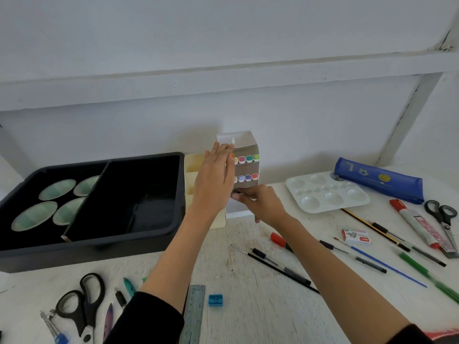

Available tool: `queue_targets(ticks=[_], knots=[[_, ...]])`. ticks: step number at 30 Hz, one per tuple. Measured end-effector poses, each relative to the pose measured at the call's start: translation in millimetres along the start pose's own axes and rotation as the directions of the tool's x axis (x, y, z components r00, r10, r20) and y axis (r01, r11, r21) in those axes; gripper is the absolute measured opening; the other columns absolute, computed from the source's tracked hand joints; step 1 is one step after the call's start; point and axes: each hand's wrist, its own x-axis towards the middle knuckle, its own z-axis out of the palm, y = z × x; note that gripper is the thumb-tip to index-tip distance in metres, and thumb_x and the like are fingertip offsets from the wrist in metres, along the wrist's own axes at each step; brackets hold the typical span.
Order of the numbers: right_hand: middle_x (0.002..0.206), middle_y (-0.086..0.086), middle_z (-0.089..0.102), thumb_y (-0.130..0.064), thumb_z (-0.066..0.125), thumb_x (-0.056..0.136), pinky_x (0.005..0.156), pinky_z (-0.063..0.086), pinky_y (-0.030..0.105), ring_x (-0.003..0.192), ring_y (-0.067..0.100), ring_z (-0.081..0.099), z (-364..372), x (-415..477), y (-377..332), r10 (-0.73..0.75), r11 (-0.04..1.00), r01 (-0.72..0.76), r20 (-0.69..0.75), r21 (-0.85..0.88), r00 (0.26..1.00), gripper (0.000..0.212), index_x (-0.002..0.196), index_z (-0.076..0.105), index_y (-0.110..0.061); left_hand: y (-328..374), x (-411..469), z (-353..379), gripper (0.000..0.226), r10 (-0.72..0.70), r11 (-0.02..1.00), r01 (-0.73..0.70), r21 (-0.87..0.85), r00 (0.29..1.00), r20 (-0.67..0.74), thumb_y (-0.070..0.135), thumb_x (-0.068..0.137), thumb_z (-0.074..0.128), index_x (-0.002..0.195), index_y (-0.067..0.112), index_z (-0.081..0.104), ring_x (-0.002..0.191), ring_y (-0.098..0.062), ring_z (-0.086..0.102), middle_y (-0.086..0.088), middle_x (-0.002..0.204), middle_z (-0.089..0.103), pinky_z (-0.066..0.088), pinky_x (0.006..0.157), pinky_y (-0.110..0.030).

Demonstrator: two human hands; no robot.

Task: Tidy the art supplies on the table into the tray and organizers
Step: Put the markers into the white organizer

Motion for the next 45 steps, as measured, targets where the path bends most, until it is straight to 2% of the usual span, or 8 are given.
queue_targets(ticks=[8, 11, 14, 18, 25, 30, 39, 45], knots=[[0.133, -0.009, 0.056, -0.048, 0.046, 0.094, 0.058, 0.056, 0.026, 0.049, 0.014, 0.063, 2, -5, -7, 0.099, 0.995, -0.097, 0.039, -0.036, 0.994, 0.039, 0.131, 0.052, -0.034, 0, 0, -3, 0.041, -0.016, 1.000, 0.016, 0.002, 1.000, 0.019, 0.026, 0.103, 0.028, 0.139, 0.015, 0.044, 0.142, -0.012, 0.022, 0.000, 0.146, 0.041, 0.001, 0.113, -0.019], [0.132, -0.009, 0.048, -0.038, 0.043, 0.098, 0.060, 0.056, 0.028, 0.081, 0.025, 0.067, -1, -18, -13, 0.079, 0.996, -0.084, 0.115, 0.038, 0.990, 0.049, 0.145, 0.031, -0.029, 2, 0, -4, 0.042, -0.020, 1.000, 0.020, 0.002, 0.999, 0.050, 0.027, 0.103, 0.027, 0.141, 0.016, 0.041, 0.143, -0.011, 0.018, 0.001, 0.149, 0.037, 0.000, 0.113, -0.020], [0.136, 0.001, 0.052, -0.023, 0.045, 0.099, 0.085, 0.050, 0.031, 0.102, 0.025, 0.061, 3, -47, -13, 0.049, 0.997, -0.047, -0.022, 0.055, 0.999, 0.047, 0.144, 0.033, -0.023, 4, 0, -6, 0.045, -0.033, 0.998, 0.026, 0.052, 0.991, 0.131, 0.030, 0.103, 0.024, 0.146, 0.018, 0.030, 0.145, -0.012, 0.008, 0.002, 0.155, 0.023, -0.003, 0.115, -0.027], [0.115, 0.007, 0.065, -0.013, 0.046, 0.097, 0.085, 0.053, 0.030, 0.083, 0.018, 0.065, -2, -87, -5, 0.178, 0.970, -0.158, -0.097, 0.184, 0.979, 0.041, 0.137, 0.044, -0.020, 19, -17, -4, 0.052, 0.033, 0.992, -0.044, 0.117, 0.995, 0.090, 0.040, 0.101, 0.018, 0.150, 0.022, 0.013, 0.145, -0.012, -0.010, 0.003, 0.158, -0.001, -0.009, 0.116, -0.031], [0.102, -0.005, 0.068, -0.003, 0.046, 0.094, 0.078, 0.055, 0.024, 0.083, -0.001, 0.063, -22, -150, 19, 0.188, 0.956, -0.149, -0.139, 0.251, 0.972, 0.030, 0.109, 0.067, -0.017, 72, -94, 42, 0.034, 0.038, 0.991, -0.060, -0.118, 0.983, -0.180, 0.016, 0.090, 0.043, 0.121, 0.015, 0.057, 0.109, -0.002, 0.045, 0.004, 0.115, 0.060, 0.036, 0.097, -0.023], [0.090, -0.010, 0.065, -0.004, 0.048, 0.093, 0.074, 0.054, 0.022, 0.078, 0.005, 0.063, -40, -172, 42, 0.240, 0.962, -0.213, -0.161, 0.168, 0.957, 0.027, 0.104, 0.070, -0.017, 82, -136, 72, 0.033, -0.138, 0.977, 0.123, -0.176, 0.988, -0.073, 0.005, 0.091, 0.052, 0.120, 0.019, 0.058, 0.112, -0.005, 0.048, 0.005, 0.118, 0.060, 0.026, 0.094, -0.006], [0.124, -0.001, 0.058, -0.021, 0.050, 0.096, 0.096, 0.037, 0.022, 0.117, 0.014, 0.044, -49, -163, 72, 0.120, 0.964, -0.144, -0.116, -0.225, 0.986, 0.033, 0.129, 0.053, -0.018, 116, -173, 97, 0.037, -0.451, 0.852, 0.433, -0.294, 0.893, 0.006, -0.003, 0.088, 0.050, 0.117, 0.018, 0.059, 0.110, -0.007, 0.050, 0.007, 0.116, 0.059, 0.034, 0.094, -0.016], [0.117, 0.005, 0.050, -0.024, 0.051, 0.096, 0.092, 0.041, 0.025, 0.109, 0.017, 0.045, -43, -158, 80, 0.139, 0.925, -0.140, -0.026, -0.353, 0.990, 0.032, 0.125, 0.056, -0.012, 128, -190, 111, 0.037, -0.528, 0.797, 0.504, -0.332, 0.849, 0.021, -0.003, 0.088, 0.051, 0.111, 0.025, 0.058, 0.108, -0.010, 0.053, 0.007, 0.110, 0.060, 0.039, 0.093, -0.022]])
